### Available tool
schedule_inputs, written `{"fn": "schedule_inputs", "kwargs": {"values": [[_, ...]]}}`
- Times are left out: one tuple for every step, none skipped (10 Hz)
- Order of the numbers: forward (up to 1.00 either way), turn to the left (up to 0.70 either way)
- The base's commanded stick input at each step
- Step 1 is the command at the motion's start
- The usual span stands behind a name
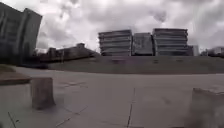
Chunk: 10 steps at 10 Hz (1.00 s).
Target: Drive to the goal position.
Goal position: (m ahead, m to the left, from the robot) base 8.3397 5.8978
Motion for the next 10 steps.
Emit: {"fn": "schedule_inputs", "kwargs": {"values": [[1.00, 0.24], [1.00, 0.24], [1.00, 0.24], [1.00, 0.24], [1.00, 0.24], [1.00, 0.24], [1.00, 0.24], [1.00, 0.24], [1.00, 0.24], [1.00, 0.24]]}}
